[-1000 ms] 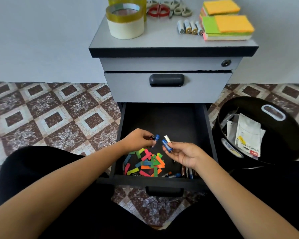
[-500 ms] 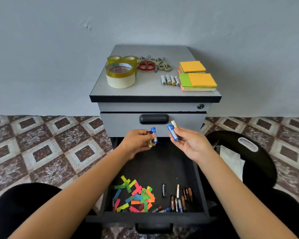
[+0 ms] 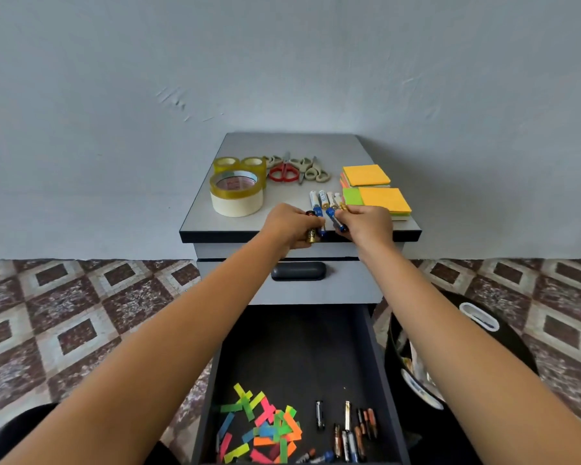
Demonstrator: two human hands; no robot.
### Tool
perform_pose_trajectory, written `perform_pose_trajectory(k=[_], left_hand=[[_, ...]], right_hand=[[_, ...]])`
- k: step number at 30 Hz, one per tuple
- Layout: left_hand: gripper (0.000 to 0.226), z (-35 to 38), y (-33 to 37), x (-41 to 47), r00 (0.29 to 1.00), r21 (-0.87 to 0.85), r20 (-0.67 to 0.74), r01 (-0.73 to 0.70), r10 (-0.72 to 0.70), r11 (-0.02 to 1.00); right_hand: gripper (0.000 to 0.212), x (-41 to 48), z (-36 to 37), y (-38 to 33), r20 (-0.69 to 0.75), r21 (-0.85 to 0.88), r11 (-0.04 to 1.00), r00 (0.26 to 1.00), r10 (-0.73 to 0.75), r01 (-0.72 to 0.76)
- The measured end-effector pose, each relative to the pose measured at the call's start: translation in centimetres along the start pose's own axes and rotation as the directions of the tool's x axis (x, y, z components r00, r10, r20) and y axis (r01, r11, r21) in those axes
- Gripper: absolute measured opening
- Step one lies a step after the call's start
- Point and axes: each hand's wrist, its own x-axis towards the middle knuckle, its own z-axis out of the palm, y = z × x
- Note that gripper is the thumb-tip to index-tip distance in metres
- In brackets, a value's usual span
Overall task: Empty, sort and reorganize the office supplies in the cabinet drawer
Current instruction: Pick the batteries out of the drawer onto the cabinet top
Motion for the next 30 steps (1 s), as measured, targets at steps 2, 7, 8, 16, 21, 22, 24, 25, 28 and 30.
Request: perform_pose_trajectory(k=[2,7,8,16,21,22,24,25,28,30], left_hand=[[0.026,0.3,0.7,1.1,0.999,0.053,-0.036,0.006,-0.004,0.999],[0.025,0.7,1.5,2.5,0.996,0.132,-0.094,0.023,-0.011,0.991],[0.027,0.8,1.5,2.6,0.995,0.14,-0.101,0.026,-0.011,0.99],[0.019,0.7,1.4,3.5,0.993,0.142,-0.12,0.003,0.014,0.99],[0.014,0.4,0.9,3.2,0.989,0.259,-0.115,-0.063,0.095,0.964],[0.01,0.4,0.8,3.0,0.985,0.315,-0.113,-0.09,0.131,0.945],[0.006,0.4,0.7,2.6,0.972,0.433,-0.102,-0.147,0.21,0.889],[0.004,0.4,0.6,2.5,0.965,0.487,-0.087,-0.175,0.247,0.855],[0.018,0.3,0.2,2.6,0.947,0.562,-0.059,-0.231,0.317,0.794],[0.023,0.4,0.0,2.5,0.939,0.577,-0.052,-0.25,0.34,0.777]], right_hand=[[0.015,0.9,0.5,-0.5,-0.054,-0.07,0.998,0.999,-0.001,-0.003],[0.022,2.5,2.1,-1.0,-0.12,-0.13,0.987,0.99,0.08,-0.096],[0.026,2.6,2.2,-1.0,-0.122,-0.166,0.981,0.989,0.081,-0.101],[0.018,2.2,2.9,0.0,-0.132,-0.345,0.938,0.987,-0.089,0.038],[0.016,1.5,2.5,0.4,-0.029,-0.472,0.857,0.968,-0.248,0.205],[0.015,1.4,2.3,0.4,0.002,-0.503,0.832,0.963,-0.27,0.235],[0.018,1.2,2.0,0.4,0.061,-0.571,0.773,0.954,-0.295,0.275],[0.017,1.3,1.8,0.4,0.084,-0.599,0.748,0.951,-0.299,0.288],[0.021,1.5,1.1,0.5,0.152,-0.628,0.693,0.929,-0.337,0.354],[0.025,1.7,0.4,0.7,0.205,-0.638,0.658,0.912,-0.355,0.4]])
